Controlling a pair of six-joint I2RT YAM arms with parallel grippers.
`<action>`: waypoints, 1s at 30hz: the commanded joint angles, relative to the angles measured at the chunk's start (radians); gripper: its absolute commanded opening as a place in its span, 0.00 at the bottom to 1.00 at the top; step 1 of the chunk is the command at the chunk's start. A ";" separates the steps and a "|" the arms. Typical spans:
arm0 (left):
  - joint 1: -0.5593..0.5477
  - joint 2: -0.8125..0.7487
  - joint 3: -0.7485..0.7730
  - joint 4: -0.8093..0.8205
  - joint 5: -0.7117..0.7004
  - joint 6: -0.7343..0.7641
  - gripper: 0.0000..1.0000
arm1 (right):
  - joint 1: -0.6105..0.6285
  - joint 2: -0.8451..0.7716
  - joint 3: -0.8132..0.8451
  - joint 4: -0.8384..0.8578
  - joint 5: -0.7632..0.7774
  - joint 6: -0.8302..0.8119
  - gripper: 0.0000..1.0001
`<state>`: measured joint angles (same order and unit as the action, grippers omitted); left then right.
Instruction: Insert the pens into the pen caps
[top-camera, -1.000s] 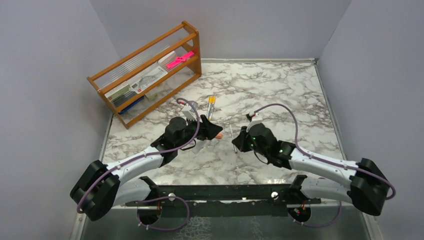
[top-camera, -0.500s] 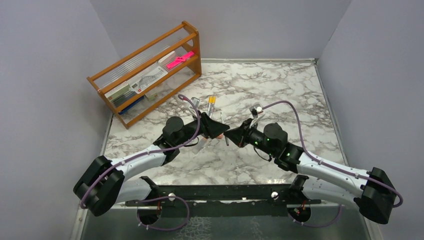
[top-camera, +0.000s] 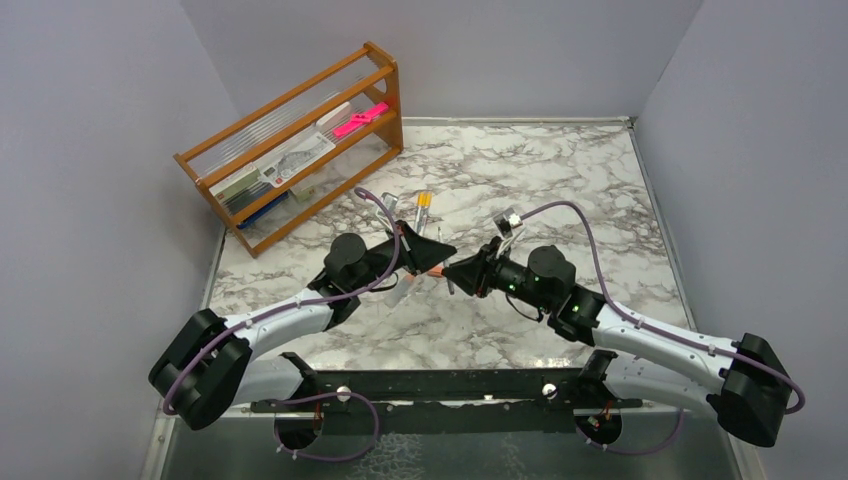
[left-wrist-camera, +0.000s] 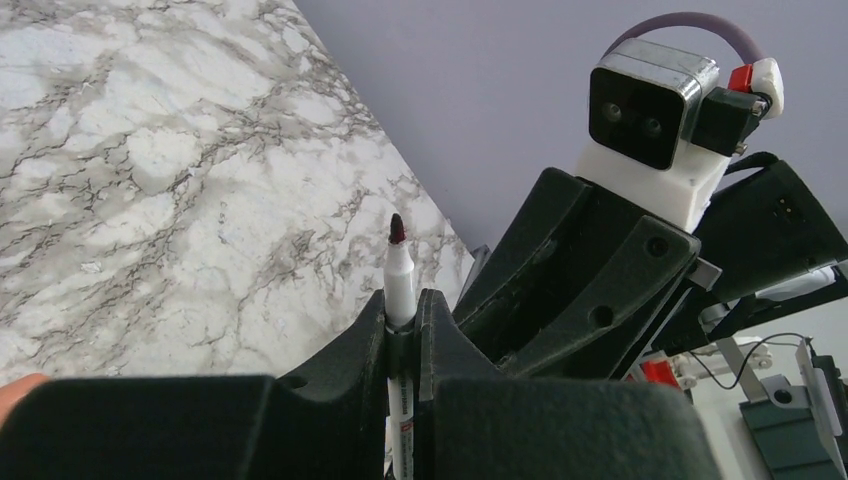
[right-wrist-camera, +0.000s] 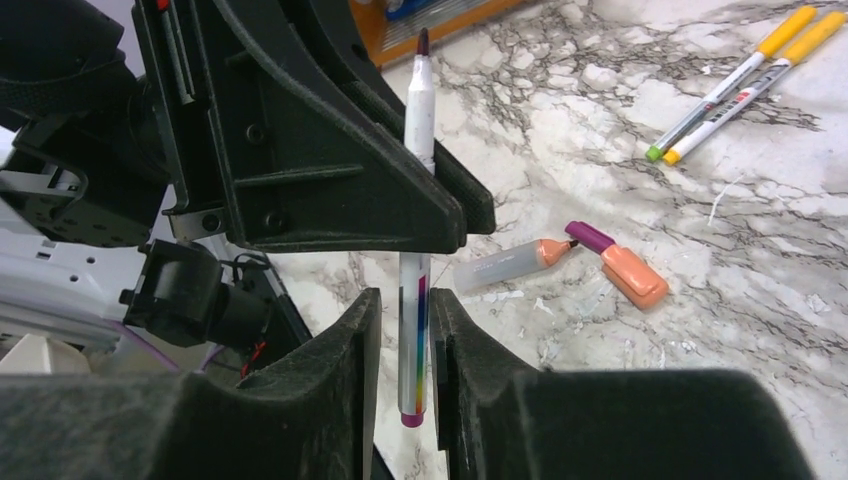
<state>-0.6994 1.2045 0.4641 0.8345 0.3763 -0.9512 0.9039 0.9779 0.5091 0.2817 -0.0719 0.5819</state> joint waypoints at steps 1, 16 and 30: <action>0.002 -0.004 0.006 0.051 -0.013 0.019 0.00 | 0.007 -0.007 -0.007 0.031 -0.057 -0.017 0.27; 0.003 0.015 0.067 0.051 -0.002 0.003 0.08 | 0.007 -0.026 -0.045 0.005 -0.042 -0.004 0.13; -0.017 -0.038 -0.013 0.094 -0.036 -0.035 0.49 | 0.006 -0.009 0.011 0.096 -0.029 0.010 0.01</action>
<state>-0.7029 1.2015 0.4820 0.8730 0.3725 -0.9741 0.9043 0.9653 0.4767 0.3046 -0.0986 0.5877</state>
